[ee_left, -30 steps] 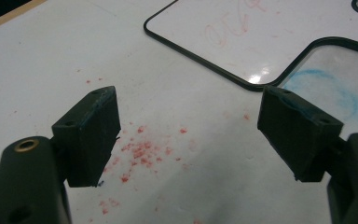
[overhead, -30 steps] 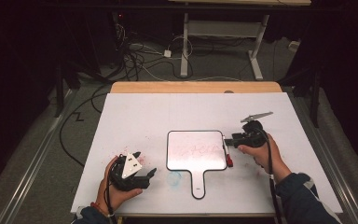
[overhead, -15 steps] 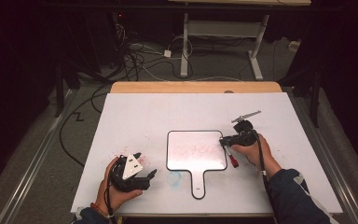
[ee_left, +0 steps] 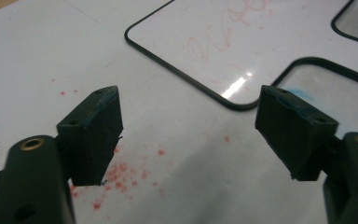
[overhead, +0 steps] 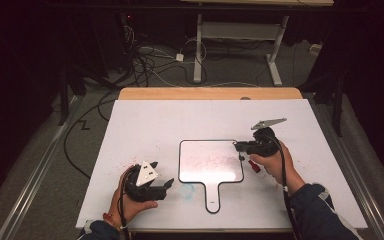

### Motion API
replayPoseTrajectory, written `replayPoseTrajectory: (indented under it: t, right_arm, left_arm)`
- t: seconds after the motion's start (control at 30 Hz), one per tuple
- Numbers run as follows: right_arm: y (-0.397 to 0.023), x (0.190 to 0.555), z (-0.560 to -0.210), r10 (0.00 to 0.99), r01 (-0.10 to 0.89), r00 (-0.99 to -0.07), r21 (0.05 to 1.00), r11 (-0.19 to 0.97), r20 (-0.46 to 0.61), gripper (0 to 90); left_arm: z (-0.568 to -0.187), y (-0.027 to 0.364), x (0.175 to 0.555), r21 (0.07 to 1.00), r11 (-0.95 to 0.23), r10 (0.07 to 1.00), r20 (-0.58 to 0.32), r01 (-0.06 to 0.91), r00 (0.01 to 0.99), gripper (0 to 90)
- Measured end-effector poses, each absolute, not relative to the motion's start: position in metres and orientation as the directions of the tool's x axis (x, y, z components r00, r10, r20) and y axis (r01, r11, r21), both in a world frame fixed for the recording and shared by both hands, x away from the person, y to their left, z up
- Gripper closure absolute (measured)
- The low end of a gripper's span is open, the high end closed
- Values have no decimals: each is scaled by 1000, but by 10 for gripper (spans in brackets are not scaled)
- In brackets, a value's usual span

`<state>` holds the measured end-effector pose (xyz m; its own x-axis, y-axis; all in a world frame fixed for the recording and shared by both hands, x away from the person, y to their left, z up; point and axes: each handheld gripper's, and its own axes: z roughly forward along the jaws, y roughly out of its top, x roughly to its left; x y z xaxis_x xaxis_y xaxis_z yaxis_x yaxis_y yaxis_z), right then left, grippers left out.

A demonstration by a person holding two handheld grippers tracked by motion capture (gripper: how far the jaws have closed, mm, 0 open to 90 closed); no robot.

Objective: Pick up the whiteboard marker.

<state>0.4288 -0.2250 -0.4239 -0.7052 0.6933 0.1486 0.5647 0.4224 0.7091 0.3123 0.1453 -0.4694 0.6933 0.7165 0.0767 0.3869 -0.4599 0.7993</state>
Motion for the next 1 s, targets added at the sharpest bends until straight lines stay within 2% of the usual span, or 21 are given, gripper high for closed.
replayPoseTrajectory:
  t: [0.07,0.1,0.17,0.4,0.57,0.77,0.93,1.0]
  right_arm:
    - [-219,421,-415,672,522,-728,747,413,137,814]
    - [-216,417,-411,657,497,-743,764,412,130,814]
    - [-208,407,-403,639,458,-761,791,405,113,814]
    - [-187,380,-392,568,366,-814,865,343,119,814]
    - [-181,368,-390,565,329,-817,898,293,115,814]
    - [-182,359,-390,562,293,-822,915,276,94,814]
    - [-183,354,-388,570,267,-819,922,281,63,814]
    - [-183,353,-387,571,257,-819,924,284,52,814]
  left_arm:
    - [-468,142,316,803,-453,711,62,389,700,238]
    - [-464,135,323,820,-415,697,9,394,717,242]
    - [-461,131,325,830,-399,687,-12,391,727,250]
    - [-437,72,345,891,-287,569,-136,351,811,317]
    - [-434,43,351,892,-306,527,-133,334,839,416]
    - [-436,27,355,892,-318,506,-127,321,853,540]
    - [-437,24,354,891,-338,499,-103,303,860,737]
    - [-437,26,355,890,-339,507,-101,306,856,758]
